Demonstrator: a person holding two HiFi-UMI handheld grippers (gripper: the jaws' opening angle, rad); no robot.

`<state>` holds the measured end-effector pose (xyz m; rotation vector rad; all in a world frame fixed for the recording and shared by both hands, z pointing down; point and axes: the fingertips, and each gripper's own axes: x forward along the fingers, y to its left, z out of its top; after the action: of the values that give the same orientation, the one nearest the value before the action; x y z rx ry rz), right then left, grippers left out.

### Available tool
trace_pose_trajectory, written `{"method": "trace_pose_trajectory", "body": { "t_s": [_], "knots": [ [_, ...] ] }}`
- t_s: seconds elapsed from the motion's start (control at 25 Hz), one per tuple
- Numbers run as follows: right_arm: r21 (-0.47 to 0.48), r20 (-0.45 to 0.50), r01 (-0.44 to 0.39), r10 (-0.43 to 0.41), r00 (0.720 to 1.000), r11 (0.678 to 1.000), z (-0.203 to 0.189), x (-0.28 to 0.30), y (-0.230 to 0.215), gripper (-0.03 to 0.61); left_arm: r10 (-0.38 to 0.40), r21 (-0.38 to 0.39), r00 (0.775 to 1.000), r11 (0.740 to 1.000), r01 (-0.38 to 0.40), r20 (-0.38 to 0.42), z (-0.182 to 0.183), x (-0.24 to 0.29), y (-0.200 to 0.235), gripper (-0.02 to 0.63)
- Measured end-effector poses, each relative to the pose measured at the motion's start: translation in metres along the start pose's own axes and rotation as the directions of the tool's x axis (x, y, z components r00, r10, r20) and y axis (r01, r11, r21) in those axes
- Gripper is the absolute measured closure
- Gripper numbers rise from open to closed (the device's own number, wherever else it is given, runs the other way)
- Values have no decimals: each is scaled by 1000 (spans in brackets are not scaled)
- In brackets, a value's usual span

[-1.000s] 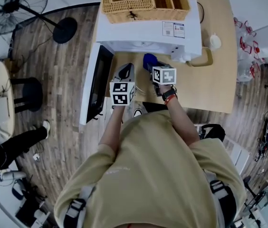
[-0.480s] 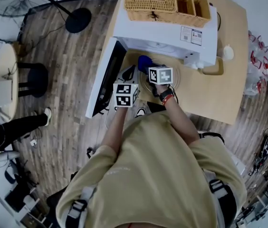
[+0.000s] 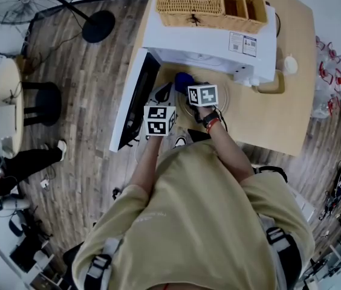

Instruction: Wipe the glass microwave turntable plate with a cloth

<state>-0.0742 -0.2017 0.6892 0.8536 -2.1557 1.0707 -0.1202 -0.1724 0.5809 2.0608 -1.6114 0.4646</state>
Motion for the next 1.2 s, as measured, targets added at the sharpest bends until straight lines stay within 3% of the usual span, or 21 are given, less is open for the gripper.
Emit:
{"method": "trace_pose_trajectory", "body": {
  "t_s": [0.48, 1.2],
  "knots": [
    [93, 39, 33, -37, 999, 995, -8, -20, -28, 436, -71, 25, 997, 997, 71, -5, 4, 14, -21, 604],
    [210, 117, 153, -180, 977, 966, -29, -74, -83, 436, -200, 110, 979, 973, 204, -46, -4, 28, -82, 604]
  ]
}}
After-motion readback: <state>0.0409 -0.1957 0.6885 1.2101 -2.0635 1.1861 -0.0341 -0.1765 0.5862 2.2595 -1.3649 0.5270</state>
